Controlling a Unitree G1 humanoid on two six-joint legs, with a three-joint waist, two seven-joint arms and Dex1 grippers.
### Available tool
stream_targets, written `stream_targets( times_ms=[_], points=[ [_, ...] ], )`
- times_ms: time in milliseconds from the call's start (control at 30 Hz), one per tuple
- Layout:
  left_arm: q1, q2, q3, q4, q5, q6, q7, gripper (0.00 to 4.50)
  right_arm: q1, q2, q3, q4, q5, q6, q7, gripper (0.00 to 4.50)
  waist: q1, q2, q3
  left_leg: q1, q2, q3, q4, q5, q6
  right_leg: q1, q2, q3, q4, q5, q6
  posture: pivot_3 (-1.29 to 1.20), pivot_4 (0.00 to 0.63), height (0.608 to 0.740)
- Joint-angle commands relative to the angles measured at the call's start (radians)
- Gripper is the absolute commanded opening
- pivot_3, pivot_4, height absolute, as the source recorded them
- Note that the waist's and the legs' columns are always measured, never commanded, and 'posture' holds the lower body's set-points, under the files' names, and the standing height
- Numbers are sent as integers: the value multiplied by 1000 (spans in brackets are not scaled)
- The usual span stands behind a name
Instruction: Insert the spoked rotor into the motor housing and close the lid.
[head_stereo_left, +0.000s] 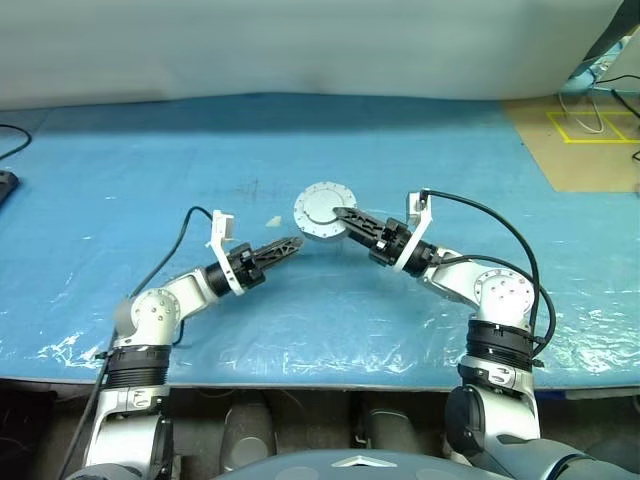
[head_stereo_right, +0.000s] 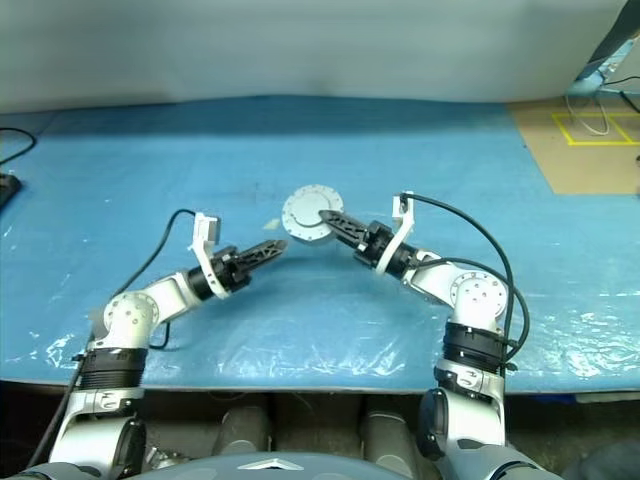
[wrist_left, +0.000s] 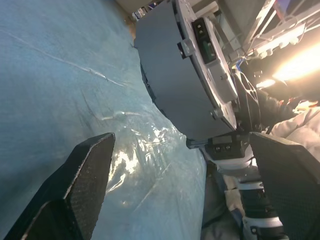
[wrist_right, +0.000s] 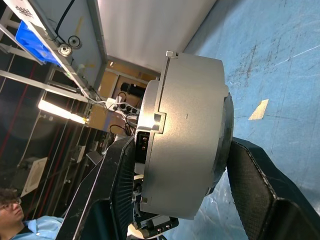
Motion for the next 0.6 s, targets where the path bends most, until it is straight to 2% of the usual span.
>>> stream_targets(
  times_ms=[33, 300, 433, 600],
  points=[
    [-37, -47, 33, -20, -52, -3, 38, 4475, -50, -8, -1, -64, 85, -1, 10, 2400, 1, 0, 0, 0, 0, 0, 0, 0, 0, 0, 0, 0, 0, 0, 0, 0, 150, 740],
    [-89, -164, 65, -12, -123, -10, 121, 4475, -56, -18, 12, -64, 120, -1, -23, 2400, 0, 0, 0, -4, 0, 0, 2, 0, 0, 0, 0, 0, 3, 1, 1, 0, 150, 740],
    [-128, -220, 67, 128, -80, -44, 153, 4475, -62, -13, 19, -58, 128, -5, -40, 2400, 4, -1, 1, -4, 0, -1, 5, 0, 0, 0, 0, 0, 5, 1, 1, 0, 150, 740],
    [-173, -259, 72, 211, -62, -74, 160, 4475, -61, -10, 28, -57, 135, -11, -53, 2400, 4, -2, 2, -5, 0, -2, 11, 0, 0, 0, 0, 1, 11, 1, 1, 0, 150, 740]
  ],
)
